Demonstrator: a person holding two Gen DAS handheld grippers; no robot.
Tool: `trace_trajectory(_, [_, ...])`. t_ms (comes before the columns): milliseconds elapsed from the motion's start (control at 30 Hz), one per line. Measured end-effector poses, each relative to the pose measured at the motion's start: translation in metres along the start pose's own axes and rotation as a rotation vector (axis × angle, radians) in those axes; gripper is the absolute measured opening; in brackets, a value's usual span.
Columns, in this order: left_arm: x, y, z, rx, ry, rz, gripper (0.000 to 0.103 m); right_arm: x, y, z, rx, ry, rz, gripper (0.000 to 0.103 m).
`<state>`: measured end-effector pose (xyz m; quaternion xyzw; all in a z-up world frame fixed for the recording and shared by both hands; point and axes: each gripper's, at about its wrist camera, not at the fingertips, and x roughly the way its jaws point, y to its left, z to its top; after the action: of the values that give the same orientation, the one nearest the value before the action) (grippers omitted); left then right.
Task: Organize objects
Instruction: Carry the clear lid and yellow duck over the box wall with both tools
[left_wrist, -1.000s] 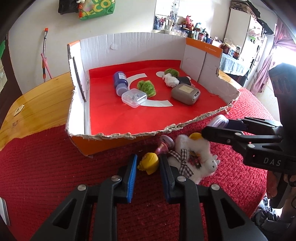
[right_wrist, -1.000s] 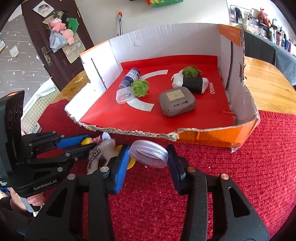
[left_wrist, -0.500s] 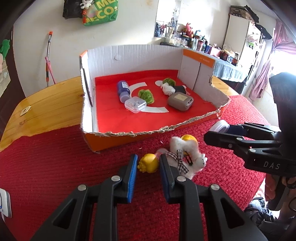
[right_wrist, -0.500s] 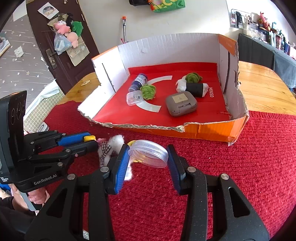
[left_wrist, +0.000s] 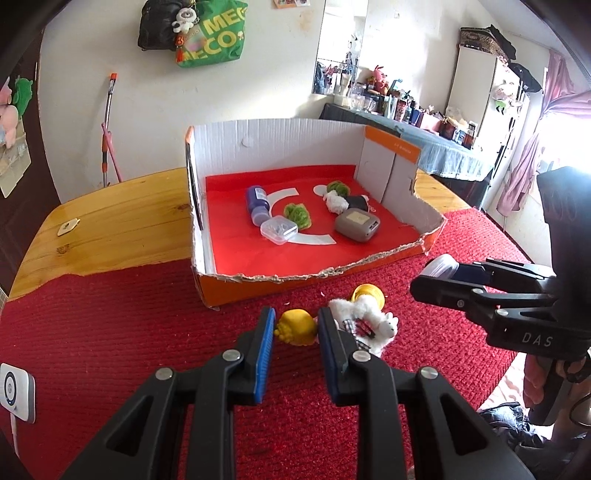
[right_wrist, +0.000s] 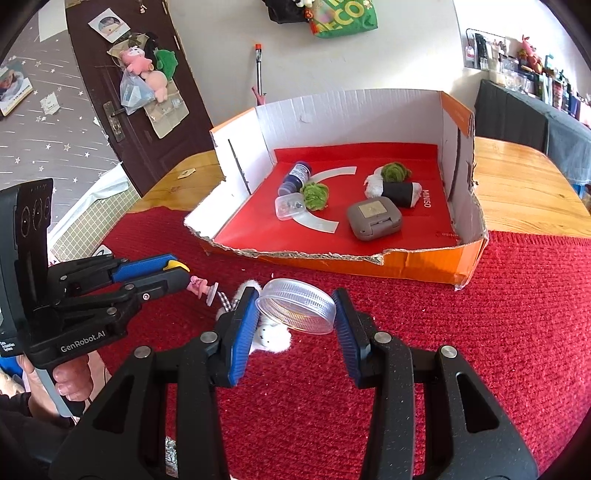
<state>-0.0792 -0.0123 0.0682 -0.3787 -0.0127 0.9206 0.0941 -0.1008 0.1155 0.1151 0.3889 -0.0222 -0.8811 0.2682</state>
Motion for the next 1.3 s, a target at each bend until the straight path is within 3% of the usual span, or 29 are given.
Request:
trace_trajectory(700, [-0.036,-0.002,0.031,-0.002,-0.108,-0.024,0.025,-0.01,-0.001,0.019,-0.013,-0.025,0.03,0.039])
trace_trajectory(1300, [-0.002,0.008,0.043,-0.027,-0.073,-0.014,0.025,0.0,-0.009,0.041,-0.023,-0.036,0.045,0.039])
